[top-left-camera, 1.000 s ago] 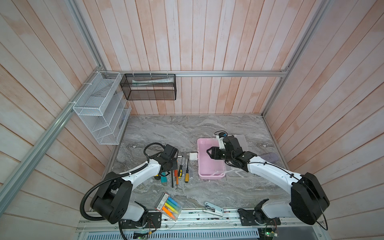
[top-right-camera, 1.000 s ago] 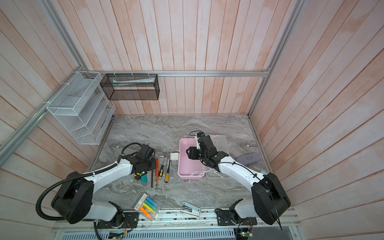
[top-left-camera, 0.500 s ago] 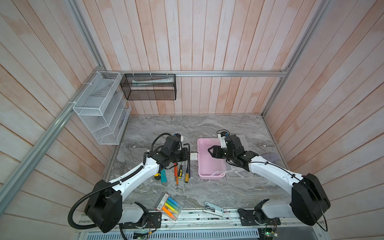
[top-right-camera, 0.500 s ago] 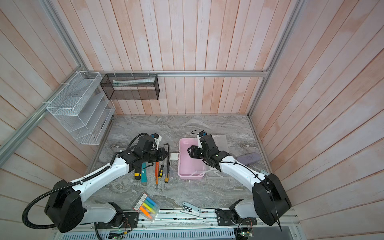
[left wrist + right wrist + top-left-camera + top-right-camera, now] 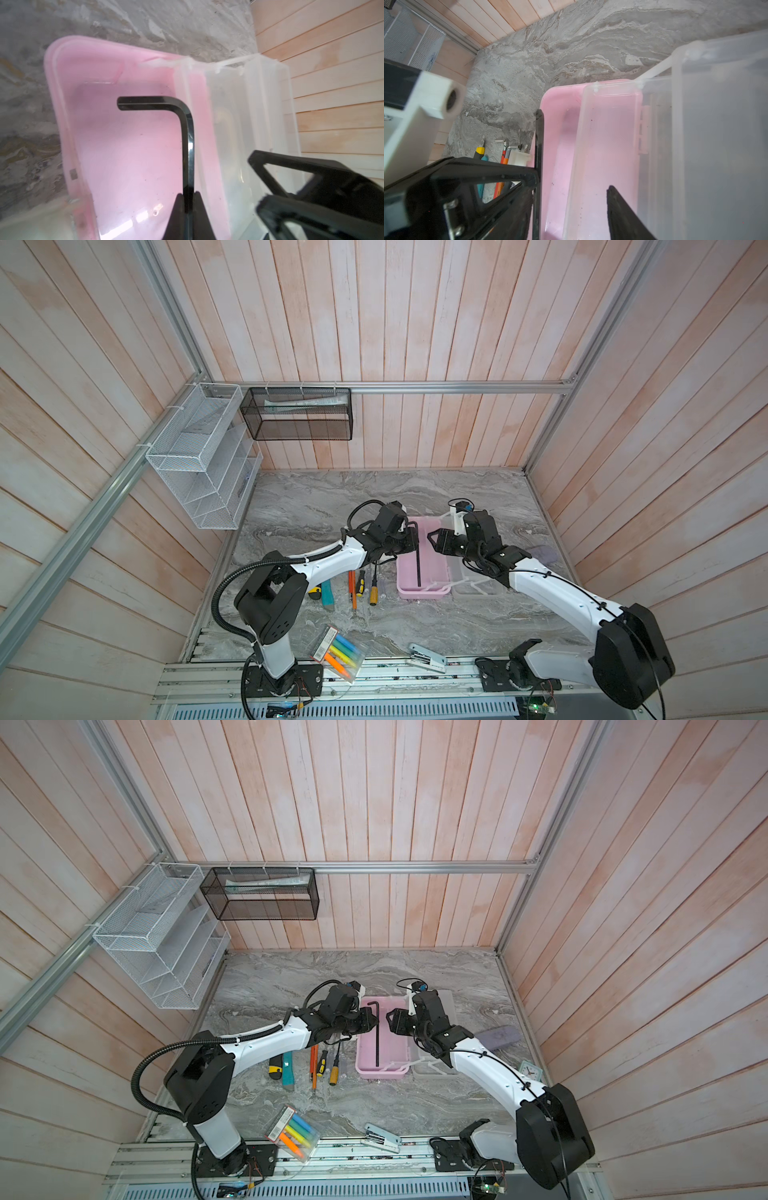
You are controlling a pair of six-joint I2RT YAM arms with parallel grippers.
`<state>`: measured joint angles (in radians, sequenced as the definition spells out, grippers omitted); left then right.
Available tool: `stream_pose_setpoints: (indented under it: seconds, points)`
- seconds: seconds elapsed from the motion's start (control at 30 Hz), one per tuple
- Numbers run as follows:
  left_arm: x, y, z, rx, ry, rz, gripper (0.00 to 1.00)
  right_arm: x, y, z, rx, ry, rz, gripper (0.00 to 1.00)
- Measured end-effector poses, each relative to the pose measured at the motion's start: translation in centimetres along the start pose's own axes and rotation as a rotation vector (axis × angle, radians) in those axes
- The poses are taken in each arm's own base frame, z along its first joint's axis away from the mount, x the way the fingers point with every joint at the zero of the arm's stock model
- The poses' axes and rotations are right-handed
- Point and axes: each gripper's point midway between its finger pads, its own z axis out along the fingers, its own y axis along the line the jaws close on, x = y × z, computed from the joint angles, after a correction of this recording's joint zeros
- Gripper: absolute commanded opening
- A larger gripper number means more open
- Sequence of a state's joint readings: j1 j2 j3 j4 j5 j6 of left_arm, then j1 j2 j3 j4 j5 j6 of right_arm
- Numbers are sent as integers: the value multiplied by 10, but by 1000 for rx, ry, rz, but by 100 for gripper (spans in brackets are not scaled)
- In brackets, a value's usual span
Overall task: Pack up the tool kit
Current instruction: 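Carry the black hex key into the pink tray and open the left gripper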
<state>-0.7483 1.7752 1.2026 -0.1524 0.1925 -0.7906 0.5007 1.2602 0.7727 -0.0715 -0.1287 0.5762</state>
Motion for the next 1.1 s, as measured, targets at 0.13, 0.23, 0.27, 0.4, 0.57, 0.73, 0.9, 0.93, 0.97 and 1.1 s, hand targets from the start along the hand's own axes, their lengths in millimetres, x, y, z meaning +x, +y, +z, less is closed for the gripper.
stream_pose_setpoints:
  seconds: [0.13, 0.23, 0.27, 0.4, 0.57, 0.73, 0.9, 0.93, 0.97, 1.1]
  points:
    - [6, 15, 9, -53, 20, -19, 0, -1, -4, -3, 1, -15, 5, 56]
    - [8, 18, 17, -71, 34, -23, 0, -2, -4, -3, -1, -21, 6, 57]
    - [7, 18, 19, -73, 34, -23, 0, -2, -4, -3, -1, -21, 6, 57]
    - [9, 21, 23, -82, 38, -21, 14, -3, -3, -3, -4, -25, 5, 56]
    - [6, 18, 23, -78, 30, -12, 37, -3, -3, -3, -5, -26, 5, 57]
    - [1, 15, 20, -77, 14, 13, 41, -3, -4, -3, -4, -26, 6, 57]
    - [-14, 8, -1, -91, -44, 81, 49, -6, -3, -4, -5, -30, 1, 56]
    - [-18, 4, -10, -91, -65, 98, 52, -7, -1, -5, -8, -33, -2, 57]
    - [-22, 1, -17, -90, -83, 109, 54, -9, 0, -6, -11, -36, -5, 57]
    - [-33, -7, -61, -86, -174, 159, 64, -19, 9, -11, -25, -48, -30, 58]
